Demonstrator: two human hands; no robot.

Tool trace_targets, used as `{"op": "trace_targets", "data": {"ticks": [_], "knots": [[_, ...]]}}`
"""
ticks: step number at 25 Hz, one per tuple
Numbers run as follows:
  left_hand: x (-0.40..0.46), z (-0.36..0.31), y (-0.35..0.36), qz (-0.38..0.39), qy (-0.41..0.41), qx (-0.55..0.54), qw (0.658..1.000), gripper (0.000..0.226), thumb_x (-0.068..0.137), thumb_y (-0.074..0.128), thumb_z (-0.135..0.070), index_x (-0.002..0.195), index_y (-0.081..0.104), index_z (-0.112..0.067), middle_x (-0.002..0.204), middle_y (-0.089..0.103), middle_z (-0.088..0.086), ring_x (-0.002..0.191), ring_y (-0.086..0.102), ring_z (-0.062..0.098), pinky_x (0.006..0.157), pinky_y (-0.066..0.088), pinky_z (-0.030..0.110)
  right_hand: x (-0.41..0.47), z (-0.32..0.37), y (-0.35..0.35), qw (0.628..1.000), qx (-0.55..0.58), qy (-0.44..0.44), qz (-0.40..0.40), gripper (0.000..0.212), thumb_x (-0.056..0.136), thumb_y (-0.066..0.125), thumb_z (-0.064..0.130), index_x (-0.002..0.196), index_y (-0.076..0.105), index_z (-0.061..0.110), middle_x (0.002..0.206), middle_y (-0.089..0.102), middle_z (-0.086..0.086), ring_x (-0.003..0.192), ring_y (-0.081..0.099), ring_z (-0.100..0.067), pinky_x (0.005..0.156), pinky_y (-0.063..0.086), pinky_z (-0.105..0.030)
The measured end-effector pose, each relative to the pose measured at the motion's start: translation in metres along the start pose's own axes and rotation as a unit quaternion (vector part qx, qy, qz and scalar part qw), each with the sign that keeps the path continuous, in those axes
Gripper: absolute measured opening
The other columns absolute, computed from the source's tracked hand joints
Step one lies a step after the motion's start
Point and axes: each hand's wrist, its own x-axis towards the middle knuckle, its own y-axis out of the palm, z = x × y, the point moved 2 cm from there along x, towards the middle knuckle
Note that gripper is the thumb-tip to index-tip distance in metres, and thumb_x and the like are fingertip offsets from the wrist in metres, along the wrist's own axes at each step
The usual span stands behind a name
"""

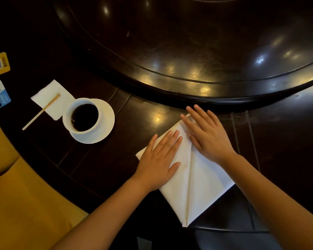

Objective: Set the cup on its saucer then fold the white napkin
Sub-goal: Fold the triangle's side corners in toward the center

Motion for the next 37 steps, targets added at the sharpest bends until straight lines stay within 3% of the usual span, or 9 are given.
{"op": "trace_targets", "data": {"ticks": [2,5,12,16,25,27,29,31,37], "knots": [[0.002,0.011,0.001,0.014,0.022,0.02,0.999,0.065,0.092,0.025,-0.045,0.147,0.021,-0.01,0.155,0.017,0.006,0.142,0.009,0.02,0.113,0.017,0.049,-0.003,-0.006,0.011,0.995,-0.023,-0.022,0.094,0.056,0.096,0.012,0.047,0.147,0.003,0.026,0.156,0.007,-0.002,0.144,-0.005,-0.019,0.116,0.0,-0.043],[-0.008,0.032,0.002,0.03,0.063,0.04,0.997,0.066,0.091,0.028,-0.045,0.146,0.022,-0.009,0.154,0.021,0.007,0.142,0.011,0.02,0.114,0.015,0.045,-0.001,-0.012,0.018,0.993,-0.034,-0.017,0.109,0.057,0.095,0.007,0.05,0.145,-0.007,0.027,0.154,-0.004,0.004,0.142,-0.012,-0.015,0.115,-0.009,-0.038],[-0.008,-0.002,0.009,0.082,0.323,0.034,0.942,0.071,0.093,0.024,-0.054,0.148,0.007,-0.013,0.156,0.004,0.004,0.144,0.002,0.018,0.114,-0.001,0.042,-0.002,-0.013,0.02,0.994,-0.04,-0.025,0.098,0.056,0.097,0.009,0.046,0.147,-0.001,0.023,0.157,0.003,-0.002,0.143,-0.008,-0.017,0.116,-0.004,-0.041],[-0.011,-0.017,0.011,0.1,0.346,0.058,0.931,0.071,0.094,0.025,-0.053,0.149,0.008,-0.013,0.158,0.005,0.005,0.144,-0.004,0.018,0.114,-0.006,0.039,-0.002,-0.013,0.021,0.994,-0.047,-0.027,0.093,0.056,0.098,0.013,0.045,0.148,0.002,0.021,0.158,0.005,-0.004,0.143,-0.008,-0.017,0.117,-0.002,-0.042],[-0.102,-0.056,0.034,0.095,0.481,0.064,0.869,0.067,0.095,0.023,-0.053,0.148,0.015,-0.014,0.157,0.017,0.002,0.144,0.007,0.017,0.114,0.013,0.038,-0.002,-0.012,0.022,0.995,-0.043,-0.023,0.085,0.057,0.097,0.009,0.046,0.148,0.0,0.022,0.158,0.004,-0.003,0.143,-0.008,-0.017,0.117,-0.002,-0.042],[-0.086,-0.05,0.028,0.029,0.352,0.013,0.935,0.067,0.092,0.027,-0.047,0.148,0.013,-0.013,0.154,0.022,0.003,0.144,0.009,0.016,0.112,0.022,0.039,-0.002,-0.013,0.022,0.995,-0.046,-0.021,0.08,0.057,0.097,0.01,0.046,0.148,0.001,0.022,0.158,0.004,-0.003,0.143,-0.008,-0.017,0.117,-0.002,-0.042],[-0.049,-0.031,0.015,-0.036,0.089,-0.022,0.995,0.072,0.09,0.028,-0.045,0.148,0.005,-0.011,0.153,0.02,0.007,0.144,0.007,0.019,0.113,0.019,0.044,-0.002,-0.013,0.023,0.996,-0.045,-0.022,0.078,0.057,0.097,0.01,0.046,0.148,0.001,0.022,0.158,0.004,-0.003,0.143,-0.008,-0.016,0.117,-0.002,-0.042],[-0.022,-0.01,0.008,-0.018,-0.053,0.002,0.998,0.071,0.092,0.018,-0.051,0.148,-0.002,-0.011,0.154,0.001,0.008,0.144,0.0,0.021,0.115,0.003,0.045,-0.002,-0.013,0.023,0.996,-0.045,-0.02,0.08,0.057,0.097,0.011,0.047,0.148,0.0,0.023,0.158,0.004,-0.003,0.143,-0.009,-0.016,0.116,-0.003,-0.041],[-0.033,0.006,0.021,0.004,-0.186,0.012,0.982,0.074,0.09,0.007,-0.059,0.145,-0.011,-0.013,0.153,-0.011,0.008,0.142,-0.009,0.021,0.113,0.0,0.039,-0.003,-0.011,0.023,0.995,-0.058,-0.016,0.085,0.058,0.097,0.008,0.048,0.147,-0.001,0.022,0.158,0.003,-0.004,0.143,-0.009,-0.016,0.116,-0.003,-0.041]]}}
